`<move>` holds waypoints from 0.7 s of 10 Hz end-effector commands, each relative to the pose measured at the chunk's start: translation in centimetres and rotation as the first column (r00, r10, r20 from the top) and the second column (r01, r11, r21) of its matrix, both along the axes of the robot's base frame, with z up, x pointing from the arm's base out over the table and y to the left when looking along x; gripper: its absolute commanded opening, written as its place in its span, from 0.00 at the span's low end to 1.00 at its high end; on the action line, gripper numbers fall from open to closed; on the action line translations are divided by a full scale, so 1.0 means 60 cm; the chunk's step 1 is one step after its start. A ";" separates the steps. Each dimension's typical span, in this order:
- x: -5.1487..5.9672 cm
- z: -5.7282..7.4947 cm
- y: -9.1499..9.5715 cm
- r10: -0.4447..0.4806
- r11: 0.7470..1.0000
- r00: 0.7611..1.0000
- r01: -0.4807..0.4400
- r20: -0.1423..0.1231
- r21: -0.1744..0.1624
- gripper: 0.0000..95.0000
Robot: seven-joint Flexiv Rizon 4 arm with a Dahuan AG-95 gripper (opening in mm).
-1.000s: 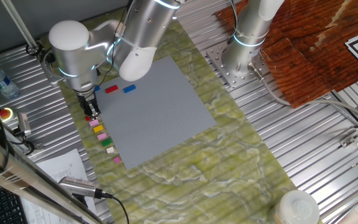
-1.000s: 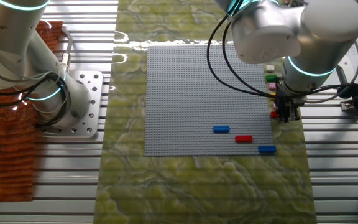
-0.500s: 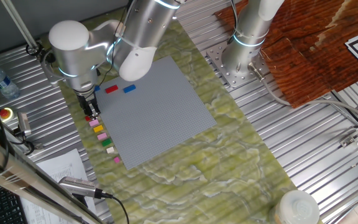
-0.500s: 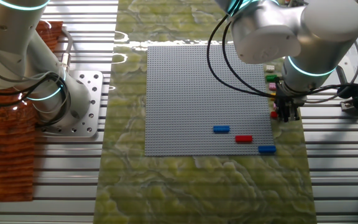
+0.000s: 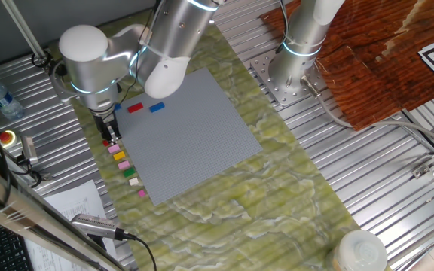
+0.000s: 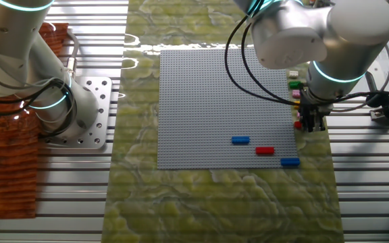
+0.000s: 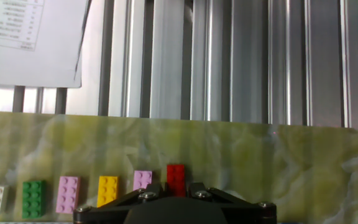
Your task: Stack small Lego blocks randomly, one at a time
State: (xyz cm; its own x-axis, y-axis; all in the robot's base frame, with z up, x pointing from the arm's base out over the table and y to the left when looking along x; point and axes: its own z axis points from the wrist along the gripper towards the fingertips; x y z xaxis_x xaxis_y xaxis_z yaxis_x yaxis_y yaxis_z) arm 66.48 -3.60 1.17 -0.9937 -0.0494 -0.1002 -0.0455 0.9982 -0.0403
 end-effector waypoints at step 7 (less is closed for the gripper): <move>-0.101 0.089 -0.012 -0.052 0.998 0.997 0.054 -0.050 0.031 0.00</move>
